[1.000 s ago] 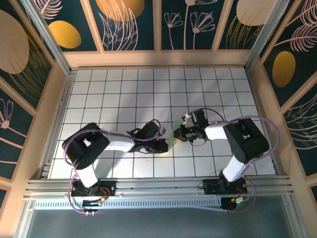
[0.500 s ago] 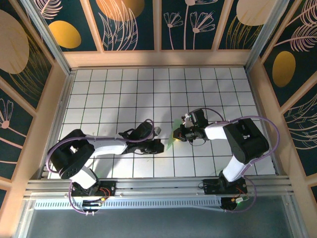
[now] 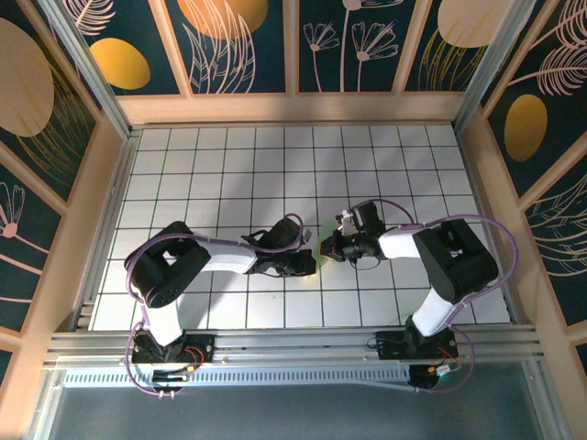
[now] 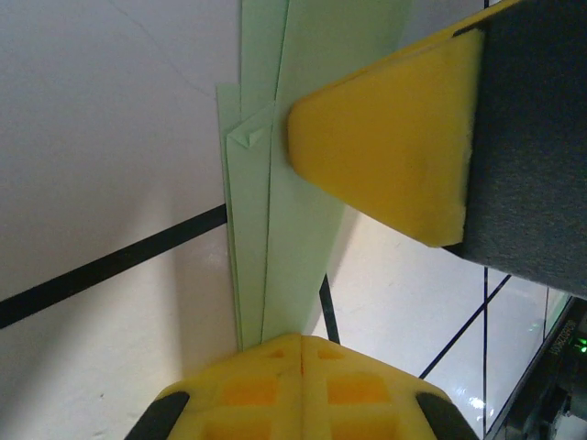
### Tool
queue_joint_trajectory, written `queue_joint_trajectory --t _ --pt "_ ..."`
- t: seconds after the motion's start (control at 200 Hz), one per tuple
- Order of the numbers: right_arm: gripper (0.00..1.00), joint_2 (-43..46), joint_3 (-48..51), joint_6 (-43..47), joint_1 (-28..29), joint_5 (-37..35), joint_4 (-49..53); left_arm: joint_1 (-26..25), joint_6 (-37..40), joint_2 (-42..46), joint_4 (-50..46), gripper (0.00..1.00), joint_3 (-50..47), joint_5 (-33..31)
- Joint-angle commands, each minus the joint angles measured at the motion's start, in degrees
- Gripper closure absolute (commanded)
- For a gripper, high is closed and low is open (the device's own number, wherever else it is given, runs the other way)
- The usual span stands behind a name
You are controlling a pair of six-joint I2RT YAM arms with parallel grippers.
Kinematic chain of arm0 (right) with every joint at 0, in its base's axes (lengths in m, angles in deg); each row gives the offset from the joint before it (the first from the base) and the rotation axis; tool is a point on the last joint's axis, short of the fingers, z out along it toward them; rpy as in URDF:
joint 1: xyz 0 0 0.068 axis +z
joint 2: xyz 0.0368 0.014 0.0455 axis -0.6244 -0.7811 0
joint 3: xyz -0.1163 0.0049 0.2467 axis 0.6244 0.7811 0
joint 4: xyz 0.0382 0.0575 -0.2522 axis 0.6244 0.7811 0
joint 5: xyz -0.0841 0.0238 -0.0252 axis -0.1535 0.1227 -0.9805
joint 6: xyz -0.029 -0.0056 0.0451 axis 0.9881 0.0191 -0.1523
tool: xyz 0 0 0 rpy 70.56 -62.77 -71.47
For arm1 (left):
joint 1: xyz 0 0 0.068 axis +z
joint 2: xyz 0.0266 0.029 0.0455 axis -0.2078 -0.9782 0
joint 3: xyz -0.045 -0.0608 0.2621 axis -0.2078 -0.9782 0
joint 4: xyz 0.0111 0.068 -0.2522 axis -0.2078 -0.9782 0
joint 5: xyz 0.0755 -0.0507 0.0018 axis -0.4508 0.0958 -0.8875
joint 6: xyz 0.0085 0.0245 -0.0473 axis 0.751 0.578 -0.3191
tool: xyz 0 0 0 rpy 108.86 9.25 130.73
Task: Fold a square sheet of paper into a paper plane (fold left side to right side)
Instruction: Fold the wing for the fifth time at the center of the table.
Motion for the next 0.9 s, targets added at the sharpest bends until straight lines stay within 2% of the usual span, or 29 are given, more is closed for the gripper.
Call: queue_joint_trajectory --t 0.0,0.325,0.581,0.896 --pt "1.00 -1.8 0.6 -0.3 0.7 -7.0 4.6 0.1 0.7 -1.7 -2.1 1.00 -0.5 -2.4" --pt "1.00 6.0 -3.6 1.0 -3.4 -2.3 3.3 0.2 1.5 -1.9 -4.8 1.00 -2.4 -3.6" --pt "1.00 2.1 -4.2 1.6 -4.6 -0.5 0.8 0.1 1.5 -1.4 -4.8 1.00 -2.4 -3.8" --pt "1.00 -2.7 -2.4 1.8 -5.3 -3.7 0.8 0.2 0.6 1.2 -3.0 1.00 -2.0 -2.2"
